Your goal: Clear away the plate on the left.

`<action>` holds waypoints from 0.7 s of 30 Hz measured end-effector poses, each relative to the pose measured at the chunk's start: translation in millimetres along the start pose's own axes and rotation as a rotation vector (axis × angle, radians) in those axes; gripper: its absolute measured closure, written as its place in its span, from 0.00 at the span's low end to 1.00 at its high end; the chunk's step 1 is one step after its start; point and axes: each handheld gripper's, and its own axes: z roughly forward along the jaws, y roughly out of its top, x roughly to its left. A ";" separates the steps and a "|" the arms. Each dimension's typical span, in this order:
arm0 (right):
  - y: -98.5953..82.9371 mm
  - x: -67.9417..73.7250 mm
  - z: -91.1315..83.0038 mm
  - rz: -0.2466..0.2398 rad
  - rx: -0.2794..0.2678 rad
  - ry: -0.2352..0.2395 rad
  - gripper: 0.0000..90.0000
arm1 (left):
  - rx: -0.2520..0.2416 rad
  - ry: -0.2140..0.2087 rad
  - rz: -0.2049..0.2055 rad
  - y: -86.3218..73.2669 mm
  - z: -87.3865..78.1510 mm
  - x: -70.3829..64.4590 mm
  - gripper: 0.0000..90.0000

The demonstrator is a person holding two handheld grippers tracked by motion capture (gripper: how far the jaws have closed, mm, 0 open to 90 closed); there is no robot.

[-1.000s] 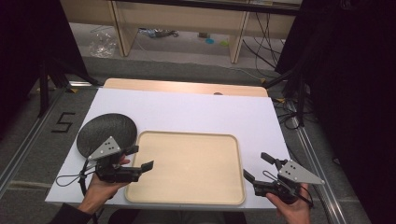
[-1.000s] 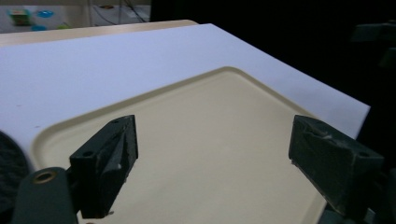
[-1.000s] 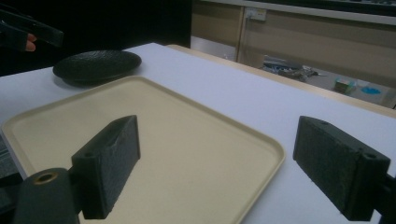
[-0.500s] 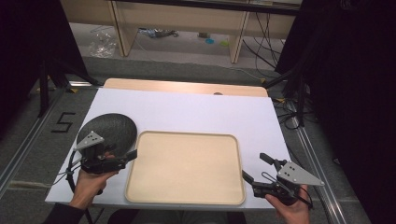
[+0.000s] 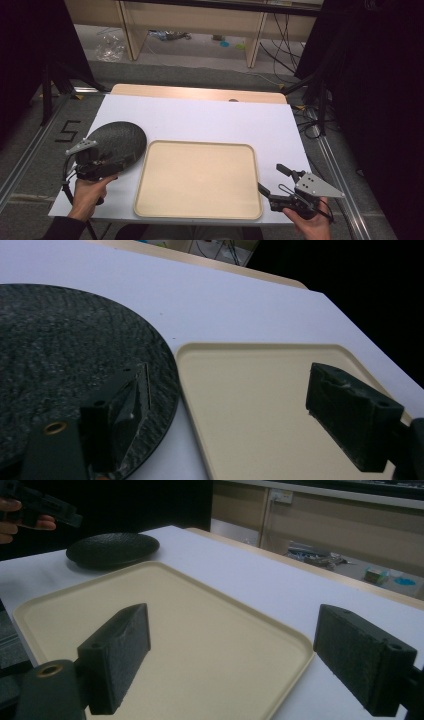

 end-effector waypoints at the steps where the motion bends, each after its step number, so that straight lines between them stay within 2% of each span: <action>1: 0.1 -0.6 0.0 -0.006 -0.004 0.000 0.18 | 0.000 0.000 0.000 0.0 0.0 0.0 0.20; 3: 0.1 -1.3 0.1 -0.012 -0.010 0.001 0.18 | -0.002 0.024 -0.013 1.8 -0.9 5.8 0.20; 5: -0.3 -0.7 0.1 -0.005 -0.019 -0.017 0.18 | -0.005 0.045 -0.029 3.2 -2.2 12.5 0.20; 7: 0.6 0.5 -0.4 -0.001 -0.003 -0.002 0.18 | -0.010 0.055 -0.063 4.5 -3.4 20.5 0.20; 9: 0.1 -0.1 0.8 -0.016 -0.011 -0.007 0.18 | -0.011 0.061 -0.075 5.2 -3.5 24.8 0.20; 12: 0.2 0.2 0.0 -0.007 -0.013 -0.007 0.18 | -0.008 0.087 -0.092 6.7 -3.5 35.3 0.20; 14: 0.6 -0.3 -0.2 -0.013 -0.020 -0.009 0.18 | -0.023 0.095 -0.122 7.5 -5.2 42.6 0.20; 15: 0.6 0.2 -0.6 -0.005 -0.003 0.001 0.18 | -0.031 0.095 -0.139 7.8 -6.0 46.0 0.20; 18: 0.4 -0.1 0.0 -0.017 -0.015 -0.005 0.18 | -0.031 0.107 -0.171 7.8 -7.9 54.6 0.21; 20: 0.3 1.2 2.2 0.000 -0.035 0.011 0.18 | -0.035 0.111 -0.191 8.4 -9.1 59.0 0.21; 21: 1.0 0.4 0.2 -0.014 -0.010 0.000 0.18 | -0.038 0.109 -0.202 8.5 -9.8 62.0 0.21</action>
